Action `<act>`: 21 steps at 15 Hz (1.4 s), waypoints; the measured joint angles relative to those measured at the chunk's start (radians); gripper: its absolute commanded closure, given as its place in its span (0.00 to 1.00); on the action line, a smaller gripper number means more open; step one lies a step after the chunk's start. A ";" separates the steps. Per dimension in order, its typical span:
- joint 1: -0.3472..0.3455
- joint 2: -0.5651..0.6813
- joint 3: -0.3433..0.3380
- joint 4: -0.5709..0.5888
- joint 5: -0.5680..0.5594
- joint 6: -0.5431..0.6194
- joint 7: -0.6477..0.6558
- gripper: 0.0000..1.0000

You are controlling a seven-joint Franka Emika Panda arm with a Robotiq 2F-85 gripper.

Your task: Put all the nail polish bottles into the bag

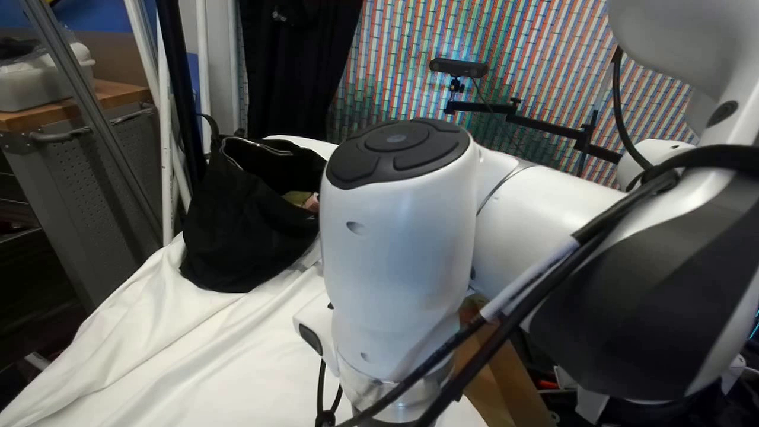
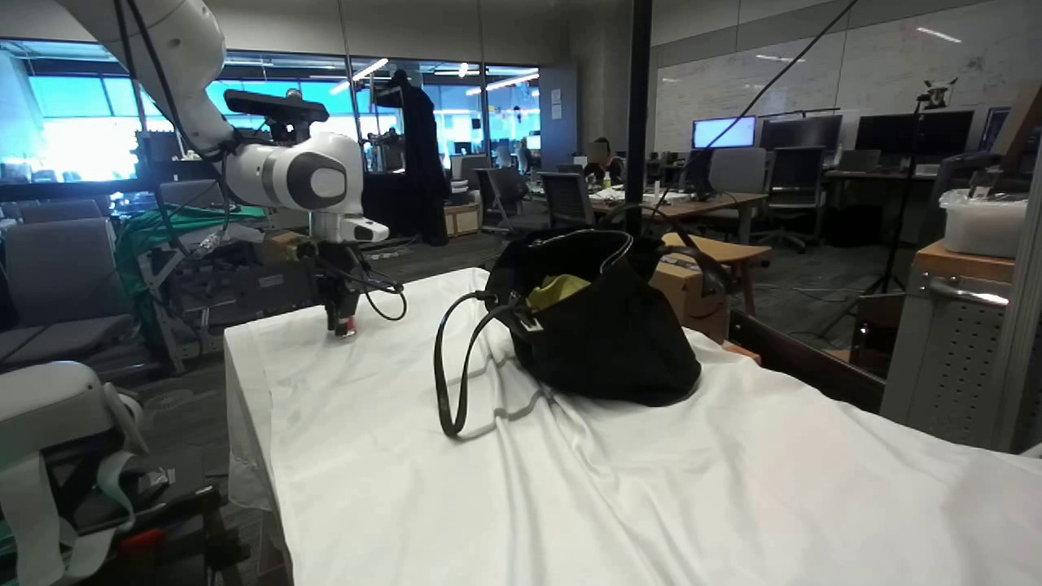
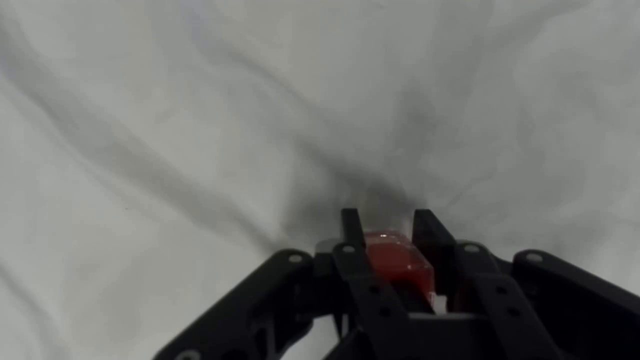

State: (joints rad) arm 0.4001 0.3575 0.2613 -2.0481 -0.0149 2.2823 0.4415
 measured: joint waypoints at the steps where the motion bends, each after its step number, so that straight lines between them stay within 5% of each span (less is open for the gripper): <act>1: 0.000 0.000 0.000 0.000 0.000 0.000 0.000 0.85; 21: 0.000 -0.059 -0.042 0.003 -0.014 -0.001 0.087 0.85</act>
State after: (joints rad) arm 0.3999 0.2985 0.2196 -2.0448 -0.0291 2.2808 0.5280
